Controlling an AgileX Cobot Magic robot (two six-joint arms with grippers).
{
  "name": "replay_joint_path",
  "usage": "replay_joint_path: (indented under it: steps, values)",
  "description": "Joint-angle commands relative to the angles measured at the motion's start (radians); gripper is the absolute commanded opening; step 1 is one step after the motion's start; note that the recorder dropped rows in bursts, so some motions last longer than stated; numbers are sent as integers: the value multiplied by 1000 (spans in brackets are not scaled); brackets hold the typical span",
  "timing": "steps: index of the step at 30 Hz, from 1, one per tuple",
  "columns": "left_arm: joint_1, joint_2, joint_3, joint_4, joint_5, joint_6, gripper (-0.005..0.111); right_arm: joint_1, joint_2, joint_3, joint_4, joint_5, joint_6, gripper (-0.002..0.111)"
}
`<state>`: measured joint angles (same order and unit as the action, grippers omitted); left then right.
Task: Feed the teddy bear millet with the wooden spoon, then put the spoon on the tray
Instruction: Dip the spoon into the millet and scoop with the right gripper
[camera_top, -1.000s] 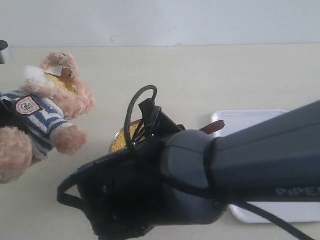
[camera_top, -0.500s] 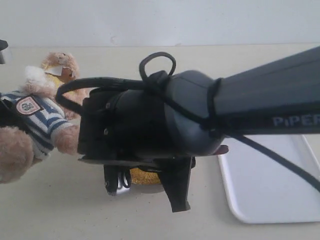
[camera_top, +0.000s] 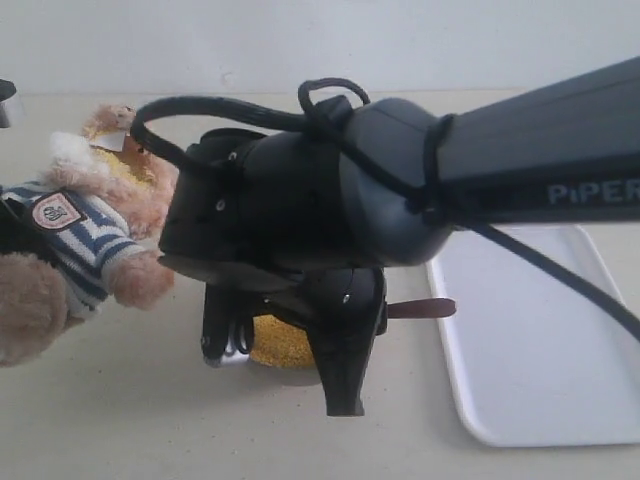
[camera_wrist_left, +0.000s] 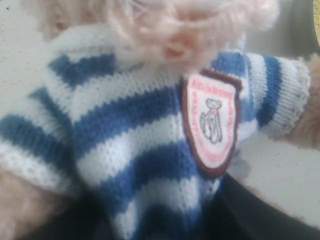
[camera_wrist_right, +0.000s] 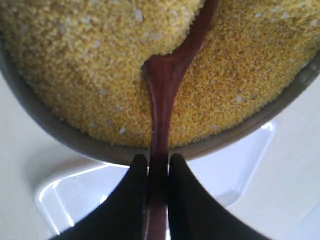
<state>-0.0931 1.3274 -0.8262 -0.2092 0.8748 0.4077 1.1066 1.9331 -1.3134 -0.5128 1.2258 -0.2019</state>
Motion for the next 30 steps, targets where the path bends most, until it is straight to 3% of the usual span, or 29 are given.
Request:
replay_joint_path:
  steps: [1, 13, 24, 30]
  values:
    - [-1, -10, -10, -18, -19, 5, 4, -15, -7, -56, 80, -5, -5, 0]
    - [-1, -10, -10, -18, -21, 5, 4, -121, -51, -76, 234, -5, -5, 0]
    - [-1, -10, -10, -18, -19, 5, 4, -130, -87, -76, 257, -5, -11, 0]
    - [-1, -10, -10, -18, -19, 5, 4, -199, -87, -76, 390, -5, -11, 0]
